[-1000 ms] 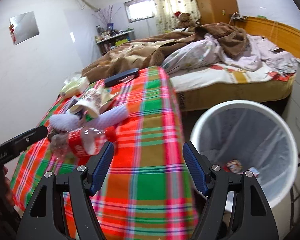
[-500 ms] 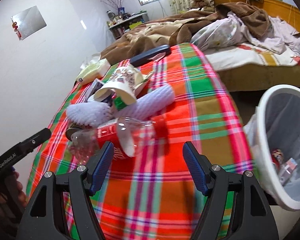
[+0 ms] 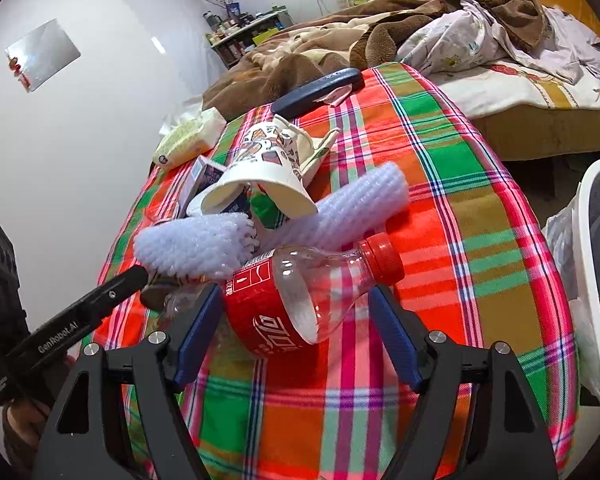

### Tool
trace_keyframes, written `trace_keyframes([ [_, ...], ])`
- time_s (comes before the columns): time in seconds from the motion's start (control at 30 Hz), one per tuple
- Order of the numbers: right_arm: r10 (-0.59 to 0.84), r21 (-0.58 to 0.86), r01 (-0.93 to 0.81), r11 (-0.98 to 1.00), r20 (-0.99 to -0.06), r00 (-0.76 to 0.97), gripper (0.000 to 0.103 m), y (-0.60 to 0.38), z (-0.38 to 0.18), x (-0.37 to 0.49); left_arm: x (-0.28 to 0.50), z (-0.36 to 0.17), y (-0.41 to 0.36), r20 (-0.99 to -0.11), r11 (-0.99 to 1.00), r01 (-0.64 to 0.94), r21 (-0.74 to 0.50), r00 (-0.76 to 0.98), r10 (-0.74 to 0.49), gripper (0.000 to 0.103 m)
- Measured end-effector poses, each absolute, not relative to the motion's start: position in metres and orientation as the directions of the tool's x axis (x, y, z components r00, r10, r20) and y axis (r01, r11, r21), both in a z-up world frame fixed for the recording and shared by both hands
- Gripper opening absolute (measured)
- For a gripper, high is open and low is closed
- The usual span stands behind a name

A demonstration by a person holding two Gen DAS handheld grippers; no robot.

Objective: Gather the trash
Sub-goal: 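Grasp a second red can with the left tool while the right tool grasps the plastic bottle, then carry the can and bottle over the bin and release both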

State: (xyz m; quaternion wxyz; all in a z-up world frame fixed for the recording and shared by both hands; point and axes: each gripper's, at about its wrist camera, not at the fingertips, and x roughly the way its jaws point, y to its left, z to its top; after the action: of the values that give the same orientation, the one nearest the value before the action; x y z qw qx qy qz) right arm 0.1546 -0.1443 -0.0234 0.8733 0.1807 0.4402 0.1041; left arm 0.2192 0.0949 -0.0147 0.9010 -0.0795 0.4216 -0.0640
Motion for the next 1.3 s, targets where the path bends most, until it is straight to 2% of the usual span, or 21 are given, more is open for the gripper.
trace_keyframes([
  [0.23, 0.324, 0.409, 0.014, 0.912, -0.742, 0.588, 0.077, -0.151, -0.022, 0.166, 0.248, -0.028, 0.1, -0.771, 0.967, 0.051, -0.248, 0.594, -0.229, 0.065],
  [0.47, 0.323, 0.4, 0.005, 0.917, -0.748, 0.581, 0.077, -0.148, -0.022, 0.167, 0.263, -0.044, 0.098, -0.8, 0.972, 0.048, -0.229, 0.56, -0.216, 0.065],
  [0.6, 0.32, 0.394, 0.002, 0.919, -0.749, 0.58, 0.077, -0.145, -0.022, 0.173, 0.26, -0.048, 0.109, -0.8, 0.97, 0.033, -0.24, 0.56, -0.216, 0.053],
  [0.83, 0.353, 0.416, -0.007, 0.91, -0.763, 0.541, 0.077, -0.139, -0.027, 0.179, 0.243, -0.05, 0.129, -0.797, 0.965, 0.014, -0.263, 0.56, -0.226, 0.053],
  [1.1, 0.302, 0.296, -0.093, 0.951, -0.818, 0.489, 0.077, -0.115, -0.038, 0.168, 0.209, -0.049, 0.134, -0.795, 0.961, 0.022, -0.274, 0.558, -0.239, 0.053],
  [1.3, 0.19, 0.158, -0.106, 0.982, -0.833, 0.519, 0.077, -0.117, -0.035, 0.151, 0.192, -0.049, 0.131, -0.794, 0.957, 0.026, -0.289, 0.551, -0.255, 0.053],
])
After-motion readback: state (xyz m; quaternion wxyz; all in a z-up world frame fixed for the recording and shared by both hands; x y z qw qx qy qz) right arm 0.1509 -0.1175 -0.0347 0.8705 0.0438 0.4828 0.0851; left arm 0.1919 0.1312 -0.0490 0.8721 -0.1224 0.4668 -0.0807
